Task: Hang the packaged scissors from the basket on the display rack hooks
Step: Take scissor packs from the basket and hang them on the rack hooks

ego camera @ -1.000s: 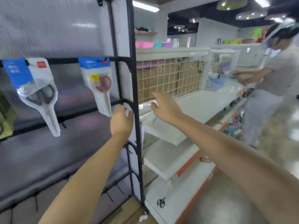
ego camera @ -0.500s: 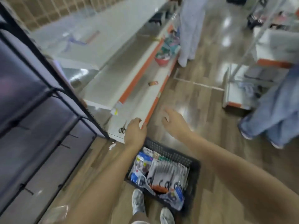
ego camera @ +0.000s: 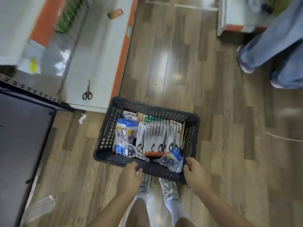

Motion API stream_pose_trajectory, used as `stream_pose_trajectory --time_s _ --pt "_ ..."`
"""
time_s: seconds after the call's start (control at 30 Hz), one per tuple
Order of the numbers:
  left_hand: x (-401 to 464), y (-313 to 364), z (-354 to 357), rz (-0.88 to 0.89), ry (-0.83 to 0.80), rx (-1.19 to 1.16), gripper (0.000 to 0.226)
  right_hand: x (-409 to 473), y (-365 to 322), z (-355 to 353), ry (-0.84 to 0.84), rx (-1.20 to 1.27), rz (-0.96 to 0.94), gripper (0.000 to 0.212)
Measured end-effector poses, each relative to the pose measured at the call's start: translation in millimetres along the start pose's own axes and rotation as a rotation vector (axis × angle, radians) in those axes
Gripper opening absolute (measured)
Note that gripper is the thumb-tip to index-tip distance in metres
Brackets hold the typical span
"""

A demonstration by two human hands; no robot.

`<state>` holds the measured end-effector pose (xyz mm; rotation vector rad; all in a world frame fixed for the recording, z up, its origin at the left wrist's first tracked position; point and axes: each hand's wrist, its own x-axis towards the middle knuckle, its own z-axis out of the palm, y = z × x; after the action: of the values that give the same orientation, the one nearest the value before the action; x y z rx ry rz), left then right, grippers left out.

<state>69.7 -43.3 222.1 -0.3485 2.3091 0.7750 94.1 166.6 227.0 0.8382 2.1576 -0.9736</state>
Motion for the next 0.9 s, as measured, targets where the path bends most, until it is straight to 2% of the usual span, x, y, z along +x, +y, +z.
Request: stream_pose_trajectory --time_s 0.07,0.23,0.37,0.43,0.57,0.73,0.9 --pt "21 -25 17 -0.030 -0.028 -0.010 0.005 18 18 26 -0.012 0.038 0.033 0.025" --pt "76 -64 48 -0.100 0.000 0.034 0.015 64 35 78 -0.057 0.110 0.079 0.033" --pt "118 -75 71 -0.109 -0.019 0.069 0.018 111 38 107 -0.023 0.157 0.032 0.026" --pt "142 -75 85 -0.105 -0.028 0.089 0.024 139 42 117 -0.003 0.153 0.044 0.032" --pt "195 -70 124 -0.051 -0.055 0.071 0.033 198 58 131 0.072 0.121 0.054 0.043" --pt "255 -56 182 -0.005 -0.097 0.050 0.038 268 77 145 0.158 0.099 0.042 0.044" --pt "301 -43 229 0.089 -0.078 0.142 0.034 323 89 165 0.302 0.081 0.052 0.034"
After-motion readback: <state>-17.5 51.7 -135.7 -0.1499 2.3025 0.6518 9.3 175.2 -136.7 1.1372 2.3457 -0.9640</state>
